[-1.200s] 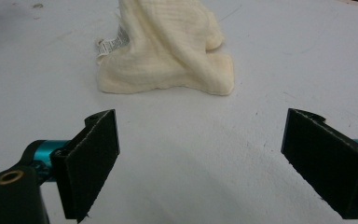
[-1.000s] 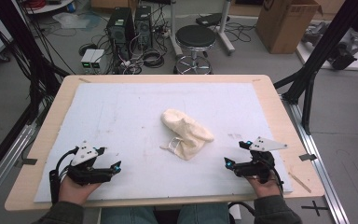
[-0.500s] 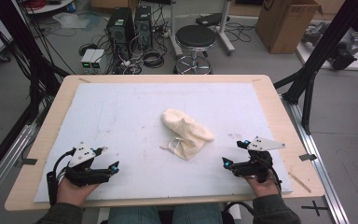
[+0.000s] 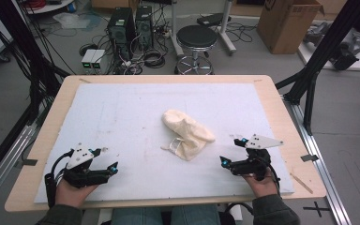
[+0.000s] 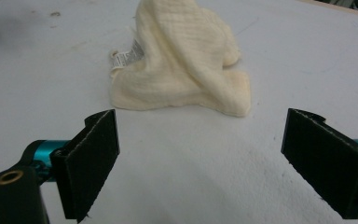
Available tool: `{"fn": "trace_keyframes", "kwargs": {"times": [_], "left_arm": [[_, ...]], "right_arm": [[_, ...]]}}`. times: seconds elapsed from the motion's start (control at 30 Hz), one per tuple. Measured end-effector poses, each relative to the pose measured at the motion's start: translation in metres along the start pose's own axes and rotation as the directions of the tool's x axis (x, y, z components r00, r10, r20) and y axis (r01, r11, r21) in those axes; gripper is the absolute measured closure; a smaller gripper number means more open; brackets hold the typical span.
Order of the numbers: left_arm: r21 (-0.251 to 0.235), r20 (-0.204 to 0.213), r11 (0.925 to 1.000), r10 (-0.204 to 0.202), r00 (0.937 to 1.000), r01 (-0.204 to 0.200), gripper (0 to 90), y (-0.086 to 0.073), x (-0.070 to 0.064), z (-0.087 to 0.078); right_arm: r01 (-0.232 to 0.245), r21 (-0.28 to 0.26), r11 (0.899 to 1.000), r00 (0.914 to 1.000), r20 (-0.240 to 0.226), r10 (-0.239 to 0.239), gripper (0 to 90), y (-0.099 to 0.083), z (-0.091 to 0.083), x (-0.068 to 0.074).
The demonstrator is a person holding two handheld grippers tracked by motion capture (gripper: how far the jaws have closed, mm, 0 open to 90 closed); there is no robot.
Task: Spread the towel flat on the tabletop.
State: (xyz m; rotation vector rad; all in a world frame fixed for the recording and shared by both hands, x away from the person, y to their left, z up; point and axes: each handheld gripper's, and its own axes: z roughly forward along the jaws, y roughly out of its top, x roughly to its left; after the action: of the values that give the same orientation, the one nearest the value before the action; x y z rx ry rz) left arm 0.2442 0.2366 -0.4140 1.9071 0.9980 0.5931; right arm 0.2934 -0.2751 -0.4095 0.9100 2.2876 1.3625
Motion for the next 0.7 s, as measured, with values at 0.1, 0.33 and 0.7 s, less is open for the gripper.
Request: {"fn": "trace_keyframes", "kwargs": {"times": [0.1,0.33,0.7], "left_arm": [[-0.002,0.002,1.0000,0.000,1.0000,0.000,20.6,0.000,0.000,0.000],[-0.006,0.003,1.0000,-0.003,1.0000,0.003,20.6,0.001,0.001,0.002],[-0.013,0.005,0.9999,-0.007,1.0000,0.007,20.6,0.002,0.002,0.003]], "right_arm": [[0.019,-0.004,1.000,0.9998,-0.010,-0.019,10.5,0.007,0.003,0.001],[0.036,-0.006,0.999,0.9988,-0.033,-0.037,10.5,0.025,0.019,0.003],[0.069,-0.006,0.998,0.9956,-0.062,-0.069,11.0,0.061,0.050,0.008]]}}
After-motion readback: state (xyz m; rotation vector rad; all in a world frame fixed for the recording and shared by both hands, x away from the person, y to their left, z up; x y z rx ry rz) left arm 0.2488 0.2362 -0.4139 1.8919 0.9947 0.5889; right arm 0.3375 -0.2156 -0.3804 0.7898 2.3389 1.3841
